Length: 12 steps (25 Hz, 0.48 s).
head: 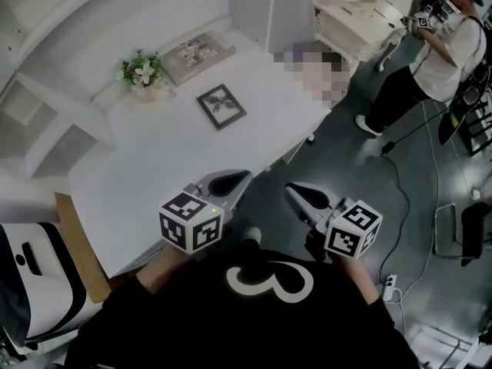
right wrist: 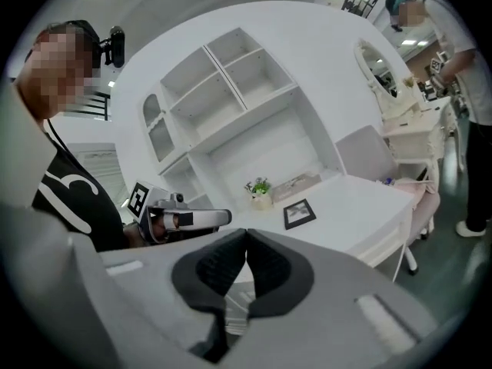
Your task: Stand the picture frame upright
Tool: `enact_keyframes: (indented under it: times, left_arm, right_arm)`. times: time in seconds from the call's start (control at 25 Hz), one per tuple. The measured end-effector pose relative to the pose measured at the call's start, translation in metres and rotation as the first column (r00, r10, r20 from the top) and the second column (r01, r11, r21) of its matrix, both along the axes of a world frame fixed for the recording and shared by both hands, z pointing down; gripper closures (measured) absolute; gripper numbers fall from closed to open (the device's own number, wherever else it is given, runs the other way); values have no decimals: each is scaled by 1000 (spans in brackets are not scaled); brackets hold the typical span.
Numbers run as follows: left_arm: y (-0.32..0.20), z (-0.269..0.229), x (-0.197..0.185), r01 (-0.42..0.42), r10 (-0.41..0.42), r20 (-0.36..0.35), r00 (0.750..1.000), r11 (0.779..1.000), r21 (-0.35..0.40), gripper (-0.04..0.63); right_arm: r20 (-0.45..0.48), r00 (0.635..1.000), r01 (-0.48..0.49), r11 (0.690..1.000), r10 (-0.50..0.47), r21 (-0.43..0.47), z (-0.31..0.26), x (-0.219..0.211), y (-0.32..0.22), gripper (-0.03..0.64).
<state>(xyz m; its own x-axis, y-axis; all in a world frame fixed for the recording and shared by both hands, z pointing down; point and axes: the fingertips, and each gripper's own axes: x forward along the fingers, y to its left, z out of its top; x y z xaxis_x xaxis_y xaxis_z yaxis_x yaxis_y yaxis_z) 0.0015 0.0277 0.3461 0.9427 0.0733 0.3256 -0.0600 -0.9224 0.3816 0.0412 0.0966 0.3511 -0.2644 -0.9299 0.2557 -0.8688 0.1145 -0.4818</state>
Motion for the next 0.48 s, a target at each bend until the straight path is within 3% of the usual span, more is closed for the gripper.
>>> enact_keyframes:
  times: [0.2, 0.48]
  left_arm:
    - [-63, 17, 30, 58, -57, 18, 998, 997, -47, 584]
    - [-103, 39, 41, 105, -102, 37, 994, 991, -78, 584]
  right_arm:
    - [-2, 1000, 26, 998, -26, -55, 9, 37, -53, 614]
    - [-3, 998, 66, 993, -67, -94, 23, 53, -94, 614]
